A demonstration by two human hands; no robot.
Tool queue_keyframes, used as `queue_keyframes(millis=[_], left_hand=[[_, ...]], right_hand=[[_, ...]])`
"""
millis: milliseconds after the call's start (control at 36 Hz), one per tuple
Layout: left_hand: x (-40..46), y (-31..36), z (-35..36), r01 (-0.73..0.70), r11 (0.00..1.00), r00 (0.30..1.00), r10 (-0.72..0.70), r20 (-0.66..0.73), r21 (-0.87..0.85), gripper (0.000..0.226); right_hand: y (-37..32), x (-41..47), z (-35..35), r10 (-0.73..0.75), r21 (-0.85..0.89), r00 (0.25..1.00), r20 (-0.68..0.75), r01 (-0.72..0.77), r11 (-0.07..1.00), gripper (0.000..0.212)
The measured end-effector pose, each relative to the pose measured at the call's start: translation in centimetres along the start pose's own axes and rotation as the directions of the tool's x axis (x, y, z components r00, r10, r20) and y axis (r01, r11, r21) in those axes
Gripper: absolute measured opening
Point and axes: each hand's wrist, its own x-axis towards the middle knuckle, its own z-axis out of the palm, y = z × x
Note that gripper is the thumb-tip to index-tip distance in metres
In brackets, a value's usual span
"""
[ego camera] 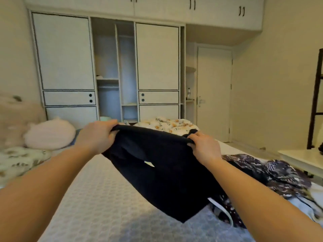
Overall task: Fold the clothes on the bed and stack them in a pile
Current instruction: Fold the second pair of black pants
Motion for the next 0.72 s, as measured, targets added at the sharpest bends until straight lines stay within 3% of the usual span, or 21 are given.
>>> queue_keyframes(millis=[222,306,361,417,472,528,611,667,722], left_hand=[[-0.9,-9.5,-9.4,0.297,0.953,0.915,-0.27,-0.301,0.05,0.025],[-1.8,-10.8,-9.2,0.38,0.923,0.89,-0.348,-0.294,0.06,0.026],[-3.1,-10.5,-7.5,0.415,0.901,0.907,-0.399,-0.138,0.123,0.029],[-5.4,-9.7,-4.7,0.36,0.911,0.911,-0.39,0.135,0.199,0.06],[-8.1,-8.5,-1.4,0.204,0.95,0.9,-0.277,0.335,0.236,0.085],[-11.2,-7.1,2.0,-0.022,0.988,0.884,-0.053,0.465,0.155,0.086],[-16.4,-4.9,6.5,-0.221,0.966,0.727,0.253,0.638,-0.132,0.071],[-19.7,-3.7,8.9,-0.186,0.951,0.589,0.308,0.747,-0.245,0.077],[-22.0,-3.0,10.6,-0.174,0.951,0.524,0.31,0.793,-0.257,0.088]], right_hand=[[-12.6,4.8,-5.3,-0.298,0.049,0.95,-0.088,0.303,0.952,0.03],[-14.9,4.8,-5.1,-0.314,0.094,0.948,-0.045,0.317,0.944,0.033],[-16.0,3.9,-3.6,-0.271,0.094,0.96,0.069,0.264,0.96,0.035],[-16.8,2.3,-1.2,-0.222,-0.02,0.947,0.234,0.233,0.972,0.043],[-17.0,0.3,1.6,-0.23,-0.187,0.92,0.318,0.299,0.936,0.04],[-17.0,-1.7,3.8,-0.243,-0.204,0.906,0.346,0.325,0.923,0.03],[-16.8,-4.9,6.4,-0.219,-0.002,0.845,0.489,0.252,0.968,0.024],[-16.6,-7.1,8.0,-0.225,0.103,0.768,0.6,0.205,0.973,0.028],[-16.2,-9.0,9.3,-0.234,0.13,0.725,0.648,0.198,0.972,0.029]])
